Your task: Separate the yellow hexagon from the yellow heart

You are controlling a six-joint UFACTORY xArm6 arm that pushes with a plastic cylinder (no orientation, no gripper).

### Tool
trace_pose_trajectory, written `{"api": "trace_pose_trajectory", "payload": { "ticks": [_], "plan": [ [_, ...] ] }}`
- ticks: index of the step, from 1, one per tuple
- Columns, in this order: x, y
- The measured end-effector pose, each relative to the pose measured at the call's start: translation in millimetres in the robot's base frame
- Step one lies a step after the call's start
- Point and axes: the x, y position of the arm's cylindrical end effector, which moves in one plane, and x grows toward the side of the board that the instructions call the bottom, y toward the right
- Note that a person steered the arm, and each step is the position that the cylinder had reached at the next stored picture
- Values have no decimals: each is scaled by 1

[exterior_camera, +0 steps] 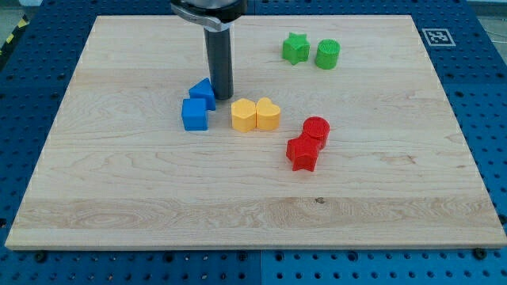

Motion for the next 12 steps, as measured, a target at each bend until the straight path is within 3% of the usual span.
{"api": "trace_pose_trajectory", "payload": {
  "ticks": [7,10,12],
  "plan": [
    [38,62],
    [60,39],
    [83,57]
  ]
}}
